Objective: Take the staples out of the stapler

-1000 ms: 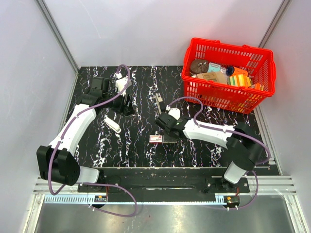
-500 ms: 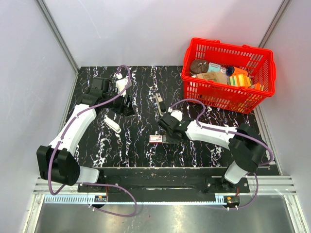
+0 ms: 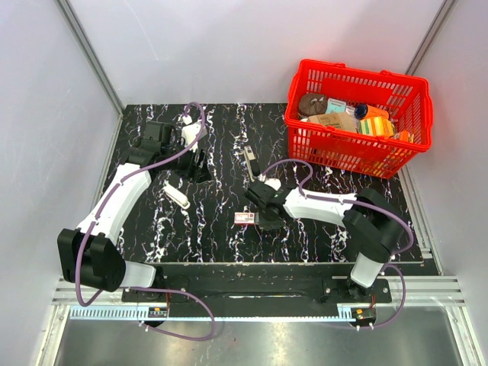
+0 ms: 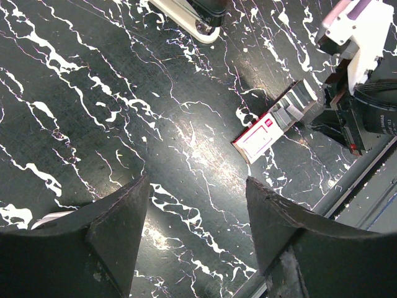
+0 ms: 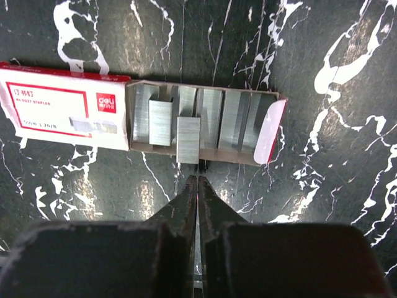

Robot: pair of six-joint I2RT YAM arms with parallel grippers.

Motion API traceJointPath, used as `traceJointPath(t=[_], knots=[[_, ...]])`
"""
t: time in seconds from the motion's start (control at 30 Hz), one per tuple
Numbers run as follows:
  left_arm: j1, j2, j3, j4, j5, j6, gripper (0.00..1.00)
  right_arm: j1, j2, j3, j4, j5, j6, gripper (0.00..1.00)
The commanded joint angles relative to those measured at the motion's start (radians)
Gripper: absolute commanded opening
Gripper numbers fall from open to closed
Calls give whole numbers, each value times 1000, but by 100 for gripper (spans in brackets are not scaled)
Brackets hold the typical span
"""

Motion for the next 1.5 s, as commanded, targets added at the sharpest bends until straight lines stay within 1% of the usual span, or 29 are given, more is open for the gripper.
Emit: traceJointPath(t=[0.0, 1.0, 1.27, 1.47], knots=[[-5, -38, 4, 23, -6, 11, 67, -21, 11, 45, 9, -8, -27, 6], [-8, -46, -17, 23, 0, 17, 67, -47, 20, 60, 45, -16, -46, 4], [-11, -55, -16, 21, -3, 22, 67, -47, -49, -3, 62, -57, -22, 3], [-14, -58, -16, 23, -3, 19, 67, -47, -58, 17, 67, -39, -42, 3]])
